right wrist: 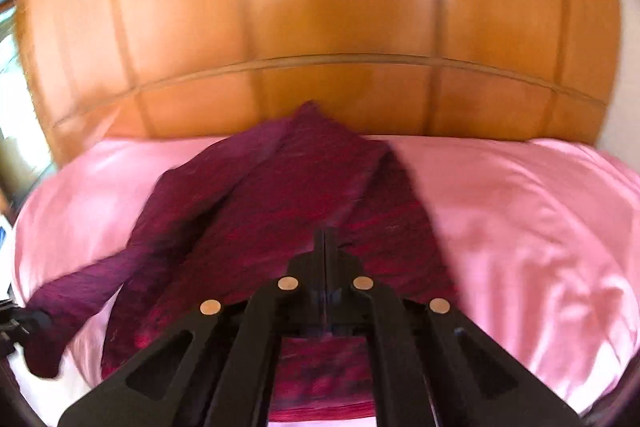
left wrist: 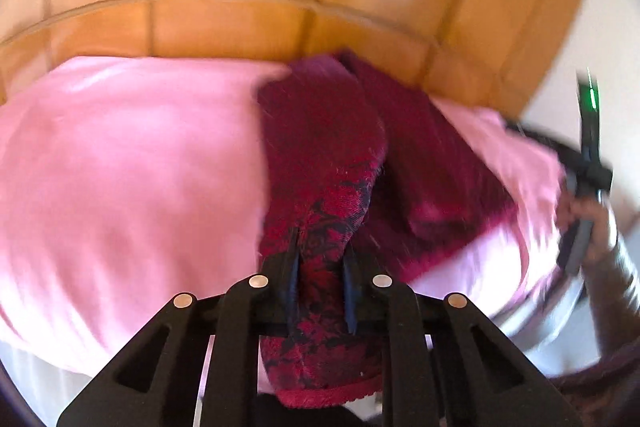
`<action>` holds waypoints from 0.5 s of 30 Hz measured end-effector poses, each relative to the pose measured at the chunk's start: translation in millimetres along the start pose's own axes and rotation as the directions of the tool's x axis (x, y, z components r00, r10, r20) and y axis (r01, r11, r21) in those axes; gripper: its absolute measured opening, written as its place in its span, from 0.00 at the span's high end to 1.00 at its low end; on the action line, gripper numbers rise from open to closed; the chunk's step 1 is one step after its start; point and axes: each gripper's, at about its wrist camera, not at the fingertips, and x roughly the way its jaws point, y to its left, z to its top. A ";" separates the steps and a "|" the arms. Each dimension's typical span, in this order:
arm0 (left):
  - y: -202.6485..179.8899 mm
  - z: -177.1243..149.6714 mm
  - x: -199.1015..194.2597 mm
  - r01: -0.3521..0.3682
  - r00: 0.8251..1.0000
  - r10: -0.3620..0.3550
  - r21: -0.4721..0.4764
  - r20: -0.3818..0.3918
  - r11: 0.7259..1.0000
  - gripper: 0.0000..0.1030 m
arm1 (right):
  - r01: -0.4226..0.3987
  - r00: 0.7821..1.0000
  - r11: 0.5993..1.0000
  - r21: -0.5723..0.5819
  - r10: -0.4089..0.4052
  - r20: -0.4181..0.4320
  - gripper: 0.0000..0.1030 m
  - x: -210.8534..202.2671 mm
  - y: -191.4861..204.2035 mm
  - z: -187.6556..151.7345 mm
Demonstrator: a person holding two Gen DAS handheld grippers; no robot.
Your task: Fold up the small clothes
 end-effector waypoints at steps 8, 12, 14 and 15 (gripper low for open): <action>90.2 67.2 2.3 -0.179 0.972 0.204 -0.191 0.120 0.965 0.85 | -0.058 0.997 0.996 -0.066 0.055 -0.050 0.41 5.9 9.9 -24.2; 129.3 97.4 16.1 -0.262 0.949 0.298 -0.262 0.105 0.929 0.85 | -0.175 0.982 0.965 -0.194 0.158 -0.100 0.31 6.7 60.6 -43.3; 155.3 113.9 26.7 -0.327 0.925 0.371 -0.323 0.082 0.888 0.85 | -0.221 0.974 0.931 -0.290 0.195 -0.116 0.25 6.9 89.8 -53.5; 163.6 118.4 30.5 -0.343 0.918 0.390 -0.346 0.074 0.873 0.85 | -0.231 0.972 0.918 -0.322 0.201 -0.124 0.23 6.1 101.6 -58.3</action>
